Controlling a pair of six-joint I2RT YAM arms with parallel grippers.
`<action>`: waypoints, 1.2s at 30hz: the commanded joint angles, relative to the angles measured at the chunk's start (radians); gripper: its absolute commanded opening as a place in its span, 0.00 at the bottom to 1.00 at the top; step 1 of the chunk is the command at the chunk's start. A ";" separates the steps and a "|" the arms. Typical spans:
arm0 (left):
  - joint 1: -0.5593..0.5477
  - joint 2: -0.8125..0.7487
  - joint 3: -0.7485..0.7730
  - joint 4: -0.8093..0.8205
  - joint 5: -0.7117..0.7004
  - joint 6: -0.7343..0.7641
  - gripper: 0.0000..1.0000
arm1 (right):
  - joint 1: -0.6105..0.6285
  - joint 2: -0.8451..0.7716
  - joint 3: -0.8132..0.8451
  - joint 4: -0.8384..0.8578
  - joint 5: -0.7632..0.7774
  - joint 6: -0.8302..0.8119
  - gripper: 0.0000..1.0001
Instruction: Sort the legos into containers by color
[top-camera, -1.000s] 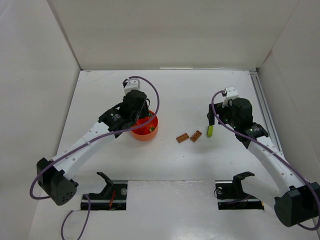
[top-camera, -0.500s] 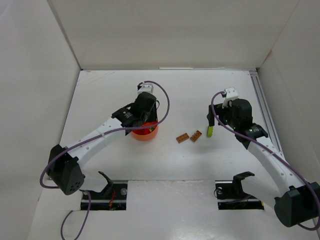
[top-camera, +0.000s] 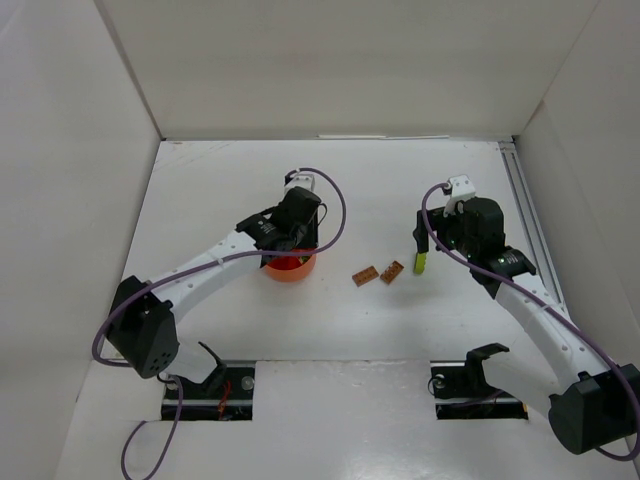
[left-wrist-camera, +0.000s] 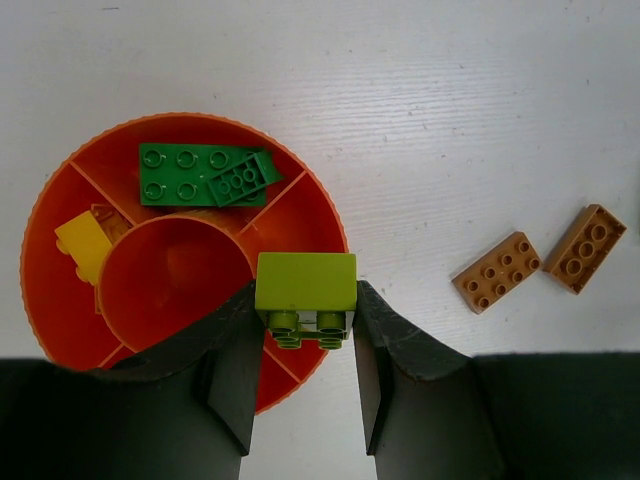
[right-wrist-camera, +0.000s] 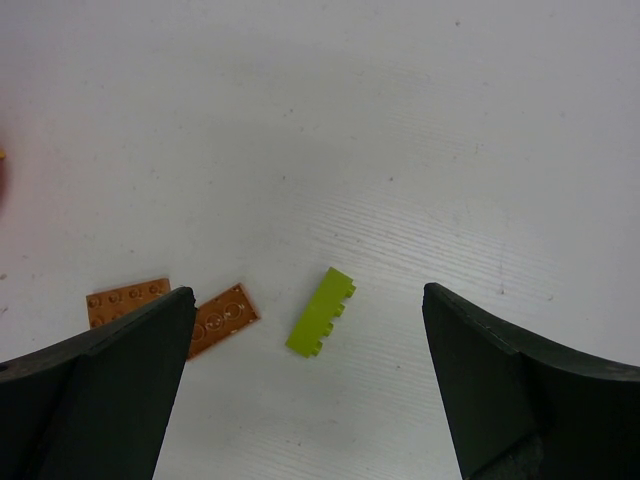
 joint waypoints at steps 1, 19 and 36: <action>-0.007 -0.015 0.015 0.001 -0.019 0.012 0.24 | -0.006 -0.012 0.004 0.049 -0.013 -0.006 1.00; -0.016 -0.055 0.015 -0.008 -0.009 0.022 0.45 | -0.006 -0.012 -0.005 0.049 -0.013 -0.006 1.00; -0.025 -0.246 -0.048 0.073 0.075 0.078 1.00 | -0.006 0.260 0.053 -0.089 0.108 0.143 0.91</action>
